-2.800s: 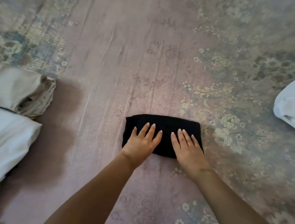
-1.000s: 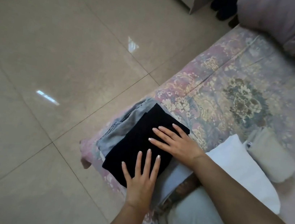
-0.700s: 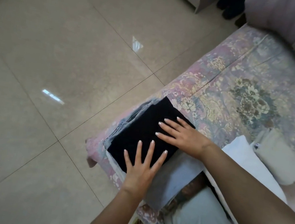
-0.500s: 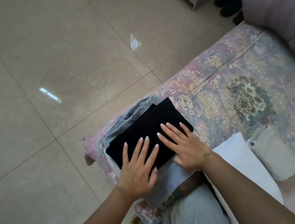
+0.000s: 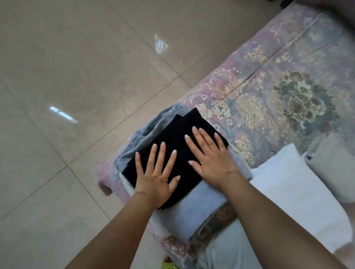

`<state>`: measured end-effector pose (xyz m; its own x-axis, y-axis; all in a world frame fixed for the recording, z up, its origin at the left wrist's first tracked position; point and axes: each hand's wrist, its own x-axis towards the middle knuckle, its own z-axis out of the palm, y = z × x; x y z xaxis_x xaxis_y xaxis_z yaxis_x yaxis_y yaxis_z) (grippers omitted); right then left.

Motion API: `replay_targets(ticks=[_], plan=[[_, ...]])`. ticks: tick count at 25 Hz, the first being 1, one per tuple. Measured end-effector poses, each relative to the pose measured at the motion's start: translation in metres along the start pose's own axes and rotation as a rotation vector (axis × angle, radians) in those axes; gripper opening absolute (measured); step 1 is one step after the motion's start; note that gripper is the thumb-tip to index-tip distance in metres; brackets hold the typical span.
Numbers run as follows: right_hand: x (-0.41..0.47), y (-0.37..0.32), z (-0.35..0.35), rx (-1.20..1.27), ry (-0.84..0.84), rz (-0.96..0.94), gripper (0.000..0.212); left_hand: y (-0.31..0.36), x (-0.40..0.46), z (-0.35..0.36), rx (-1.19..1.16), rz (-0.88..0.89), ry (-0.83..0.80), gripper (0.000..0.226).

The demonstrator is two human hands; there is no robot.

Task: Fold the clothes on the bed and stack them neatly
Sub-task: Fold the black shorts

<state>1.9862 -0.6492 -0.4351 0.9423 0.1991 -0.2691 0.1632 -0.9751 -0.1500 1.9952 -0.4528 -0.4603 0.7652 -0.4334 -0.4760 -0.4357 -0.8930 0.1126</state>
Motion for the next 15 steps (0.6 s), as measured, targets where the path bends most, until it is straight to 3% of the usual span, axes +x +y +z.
replay_targets(ticks=[1,3,7,15], plan=[[-0.009,-0.003,-0.006,0.003,0.003,0.024,0.065,0.007,-0.007,-0.011,0.058,-0.02,-0.03,0.071],[-0.035,-0.011,-0.026,0.095,-0.148,0.067,0.062,0.028,-0.024,-0.042,0.162,-0.025,-0.2,0.067],[-0.118,-0.001,-0.067,0.213,-0.357,0.166,0.029,0.101,-0.056,-0.096,0.228,0.204,-0.468,0.036],[-0.44,0.142,-0.092,0.487,-0.374,0.734,0.039,0.375,-0.148,-0.104,0.472,0.575,-0.37,0.044]])
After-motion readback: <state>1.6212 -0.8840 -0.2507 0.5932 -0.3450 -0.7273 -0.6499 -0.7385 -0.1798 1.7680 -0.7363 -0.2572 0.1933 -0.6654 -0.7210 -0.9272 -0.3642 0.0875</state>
